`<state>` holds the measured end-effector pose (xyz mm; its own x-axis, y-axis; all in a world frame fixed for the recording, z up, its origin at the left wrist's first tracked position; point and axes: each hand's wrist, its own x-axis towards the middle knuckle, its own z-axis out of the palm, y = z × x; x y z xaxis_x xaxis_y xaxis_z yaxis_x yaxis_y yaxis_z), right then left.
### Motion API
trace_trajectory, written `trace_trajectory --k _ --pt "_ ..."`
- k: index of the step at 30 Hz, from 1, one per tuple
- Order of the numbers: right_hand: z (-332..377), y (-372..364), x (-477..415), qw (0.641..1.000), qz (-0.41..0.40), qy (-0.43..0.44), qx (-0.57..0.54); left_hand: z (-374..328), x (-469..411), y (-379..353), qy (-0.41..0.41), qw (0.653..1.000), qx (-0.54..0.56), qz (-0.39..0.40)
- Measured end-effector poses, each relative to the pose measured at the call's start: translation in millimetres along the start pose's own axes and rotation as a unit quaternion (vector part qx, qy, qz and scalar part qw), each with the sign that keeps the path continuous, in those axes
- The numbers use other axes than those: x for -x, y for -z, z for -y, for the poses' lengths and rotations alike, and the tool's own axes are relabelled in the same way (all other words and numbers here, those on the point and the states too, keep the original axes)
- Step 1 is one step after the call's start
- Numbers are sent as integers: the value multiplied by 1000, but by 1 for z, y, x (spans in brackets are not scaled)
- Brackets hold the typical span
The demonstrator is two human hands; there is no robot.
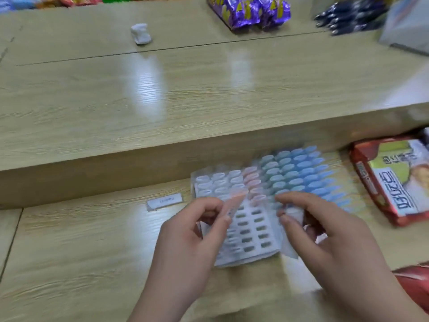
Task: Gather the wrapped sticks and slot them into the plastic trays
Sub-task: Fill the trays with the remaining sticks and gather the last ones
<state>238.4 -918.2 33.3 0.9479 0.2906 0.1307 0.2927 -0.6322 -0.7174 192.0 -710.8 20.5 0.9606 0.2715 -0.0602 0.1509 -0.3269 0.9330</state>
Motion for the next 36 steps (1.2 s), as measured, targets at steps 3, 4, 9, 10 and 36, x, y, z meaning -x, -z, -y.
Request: trace_trajectory --k 3,4,9,10,36 --pt "-16 12 -10 1000 -5 -13 -2 -1 -11 -17 18 1000 7 -7" --pt "-21 14 -12 1000 -5 -17 -10 -1 -15 -21 23 1000 4 -11" --pt "-32 15 -27 994 6 -29 -109 -2 -24 -27 53 998 -7 -34" --pt "-32 15 -31 993 11 -27 -118 -3 -26 -27 50 998 -19 -38" --pt "-29 -36 -81 975 60 169 132 12 -13 -6 37 987 -41 -150"
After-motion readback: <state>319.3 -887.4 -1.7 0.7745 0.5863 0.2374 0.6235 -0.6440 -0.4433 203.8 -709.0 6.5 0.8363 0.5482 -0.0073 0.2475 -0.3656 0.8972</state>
